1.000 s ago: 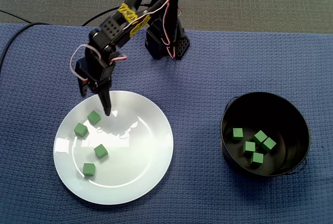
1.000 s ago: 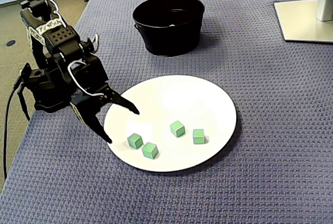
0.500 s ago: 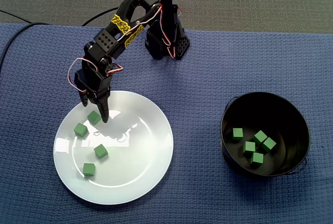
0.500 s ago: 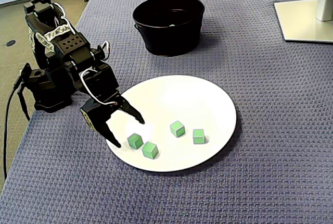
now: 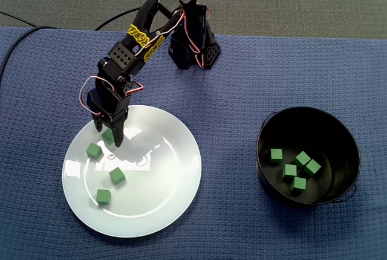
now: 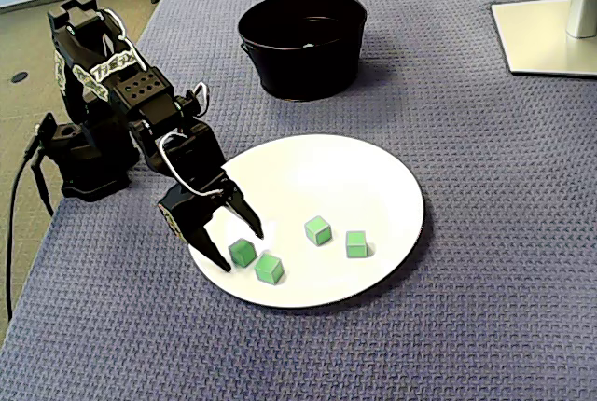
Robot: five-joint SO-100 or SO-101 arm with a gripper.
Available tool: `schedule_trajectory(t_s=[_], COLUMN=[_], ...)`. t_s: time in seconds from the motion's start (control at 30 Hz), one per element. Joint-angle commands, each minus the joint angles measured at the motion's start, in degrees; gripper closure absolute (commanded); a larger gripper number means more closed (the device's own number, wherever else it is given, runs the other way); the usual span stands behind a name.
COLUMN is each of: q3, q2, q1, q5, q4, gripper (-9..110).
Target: Pick up the items on the white plate and put them in the black container.
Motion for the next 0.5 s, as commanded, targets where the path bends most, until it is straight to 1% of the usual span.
schedule_trajectory(t_s=[0.0, 0.03, 0.13, 0.2, 0.3, 0.4, 0.47], q3=[-1.93, -1.76, -0.7, -0.79, -7.12, -15.91, -22.5], q2=[-0.09, -0.09, 0.0, 1.41, 8.88, 20.92, 28.04], q1=[-1.14, -1.32, -1.58, -1.67, -1.41, -1.67, -3.69], q5=[1.14, 1.23, 1.58, 3.87, 10.55, 20.3, 26.19], q4=[-0.79, -0.79, -1.05, 0.62, 14.94, 27.95, 34.98], gripper=[98, 101, 102, 102, 102, 102, 102])
